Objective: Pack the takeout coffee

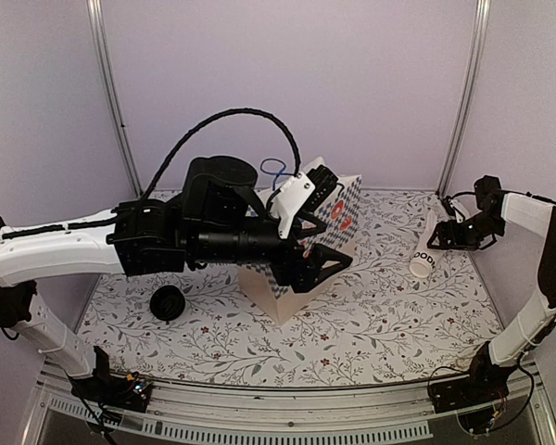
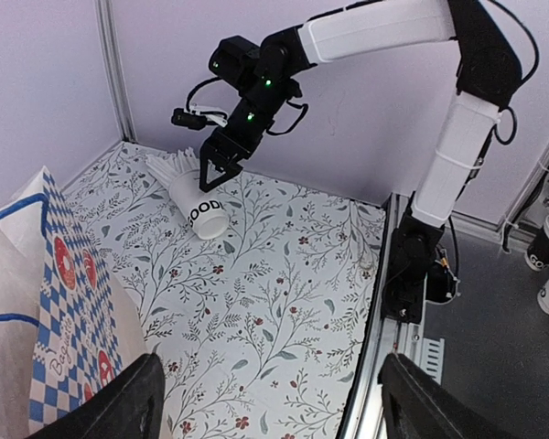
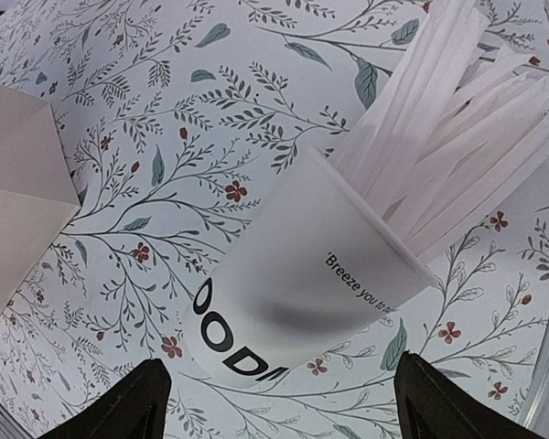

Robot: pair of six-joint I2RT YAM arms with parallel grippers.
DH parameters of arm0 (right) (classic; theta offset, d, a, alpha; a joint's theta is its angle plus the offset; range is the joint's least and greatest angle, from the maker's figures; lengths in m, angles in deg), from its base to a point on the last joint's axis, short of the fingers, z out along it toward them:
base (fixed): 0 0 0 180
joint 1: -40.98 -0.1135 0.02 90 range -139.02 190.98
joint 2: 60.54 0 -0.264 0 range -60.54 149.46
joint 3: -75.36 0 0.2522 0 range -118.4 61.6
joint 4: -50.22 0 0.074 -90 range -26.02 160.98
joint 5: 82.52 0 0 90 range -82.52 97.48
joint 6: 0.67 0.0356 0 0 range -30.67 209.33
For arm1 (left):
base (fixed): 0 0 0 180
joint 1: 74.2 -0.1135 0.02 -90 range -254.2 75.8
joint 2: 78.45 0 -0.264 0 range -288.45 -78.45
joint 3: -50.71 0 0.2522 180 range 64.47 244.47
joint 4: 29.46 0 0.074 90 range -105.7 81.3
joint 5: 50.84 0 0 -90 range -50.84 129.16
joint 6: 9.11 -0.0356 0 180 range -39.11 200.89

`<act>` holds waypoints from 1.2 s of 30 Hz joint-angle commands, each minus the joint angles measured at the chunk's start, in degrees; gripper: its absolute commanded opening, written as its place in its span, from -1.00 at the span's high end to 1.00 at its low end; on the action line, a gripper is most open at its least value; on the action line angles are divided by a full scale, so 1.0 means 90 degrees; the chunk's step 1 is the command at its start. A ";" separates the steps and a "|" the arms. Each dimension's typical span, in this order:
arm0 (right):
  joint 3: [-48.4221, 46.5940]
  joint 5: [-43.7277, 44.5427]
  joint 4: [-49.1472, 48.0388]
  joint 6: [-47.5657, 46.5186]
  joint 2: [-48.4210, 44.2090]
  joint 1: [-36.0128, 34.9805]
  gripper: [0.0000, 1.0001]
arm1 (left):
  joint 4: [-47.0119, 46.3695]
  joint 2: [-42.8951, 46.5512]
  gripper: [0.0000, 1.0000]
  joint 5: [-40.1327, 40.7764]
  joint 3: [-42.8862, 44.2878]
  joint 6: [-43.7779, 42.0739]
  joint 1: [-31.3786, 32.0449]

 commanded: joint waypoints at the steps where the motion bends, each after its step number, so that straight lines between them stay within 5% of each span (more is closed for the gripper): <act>1: 0.0041 -0.0282 0.0148 0.0143 0.0087 0.0018 -0.78 | -0.0086 0.0001 -0.67 0.0058 -0.0125 -0.0044 0.0088; 12: -0.0700 -0.0373 0.0321 0.0471 0.1080 0.0067 -0.98 | 0.0066 -0.0061 -0.69 0.0148 -0.0156 -0.0112 0.0093; 36: -0.1830 -0.0320 0.0432 0.1040 0.2395 0.0064 -0.98 | 0.0119 0.0033 -0.69 0.0244 -0.0331 -0.0122 0.0080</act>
